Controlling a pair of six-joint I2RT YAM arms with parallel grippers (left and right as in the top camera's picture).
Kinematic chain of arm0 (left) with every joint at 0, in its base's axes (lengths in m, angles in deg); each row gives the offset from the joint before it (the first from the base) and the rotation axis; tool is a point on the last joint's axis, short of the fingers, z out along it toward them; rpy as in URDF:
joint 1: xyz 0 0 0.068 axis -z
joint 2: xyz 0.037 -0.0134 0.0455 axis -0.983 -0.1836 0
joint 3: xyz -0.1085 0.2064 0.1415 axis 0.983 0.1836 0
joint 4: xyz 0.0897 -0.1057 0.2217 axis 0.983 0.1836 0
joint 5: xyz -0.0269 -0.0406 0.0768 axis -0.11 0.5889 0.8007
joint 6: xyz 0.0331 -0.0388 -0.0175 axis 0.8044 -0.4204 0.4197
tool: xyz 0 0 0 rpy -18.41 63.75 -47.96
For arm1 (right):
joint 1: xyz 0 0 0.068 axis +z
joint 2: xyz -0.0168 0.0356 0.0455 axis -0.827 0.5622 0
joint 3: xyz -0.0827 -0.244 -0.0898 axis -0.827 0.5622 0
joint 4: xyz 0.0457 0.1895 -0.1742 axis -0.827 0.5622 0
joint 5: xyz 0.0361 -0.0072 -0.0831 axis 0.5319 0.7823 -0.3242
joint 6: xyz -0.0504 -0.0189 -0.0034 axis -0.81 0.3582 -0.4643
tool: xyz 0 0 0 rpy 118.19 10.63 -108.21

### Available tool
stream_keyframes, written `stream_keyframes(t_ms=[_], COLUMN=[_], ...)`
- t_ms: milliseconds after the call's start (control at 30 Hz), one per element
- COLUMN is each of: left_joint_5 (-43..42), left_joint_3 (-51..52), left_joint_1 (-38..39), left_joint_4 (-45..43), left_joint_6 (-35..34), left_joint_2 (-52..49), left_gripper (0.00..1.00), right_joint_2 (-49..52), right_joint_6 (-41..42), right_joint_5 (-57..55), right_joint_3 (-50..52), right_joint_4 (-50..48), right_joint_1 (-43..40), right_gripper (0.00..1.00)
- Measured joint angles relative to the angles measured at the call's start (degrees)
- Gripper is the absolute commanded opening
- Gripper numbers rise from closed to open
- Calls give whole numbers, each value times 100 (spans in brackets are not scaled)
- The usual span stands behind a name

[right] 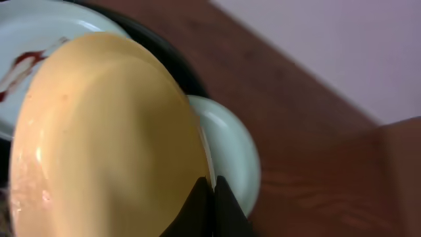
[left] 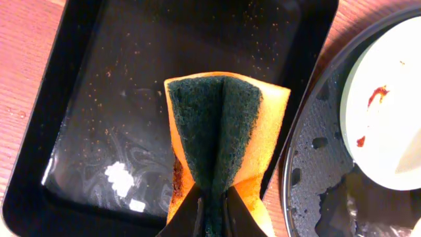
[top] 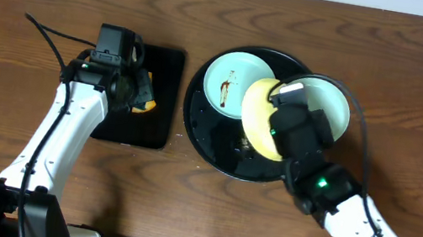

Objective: Clean dirty plates on tray and stack at the side
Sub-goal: 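Lift the yellow plate with the right gripper and place it right of the tray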

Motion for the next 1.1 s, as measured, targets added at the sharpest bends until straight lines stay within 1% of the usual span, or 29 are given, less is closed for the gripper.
stream_keyframes(t_ms=[100,367,800,900,1100], left_joint_5=[0,0,0,0,0], left_joint_3=[0,0,0,0,0], left_joint_1=[0,0,0,0,0], left_joint_4=[0,0,-4,-13,-17], left_joint_6=[-2,0,0,0,0], left_joint_2=[0,0,0,0,0], left_gripper=[8,8,8,8,8], right_joint_2=[28,225,227,227,227], right_joint_6=[-131,-247,-289,-42,896], right_joint_5=[-468,-1021,-1191,-1128,-509], right_joint_3=[-2,-2,-2,-4,-20], right_joint_4=[-55,-87,-214,-83,433], right_joint_1=[216,295,295,295,175], right_gripper=[1,1,1,1,1])
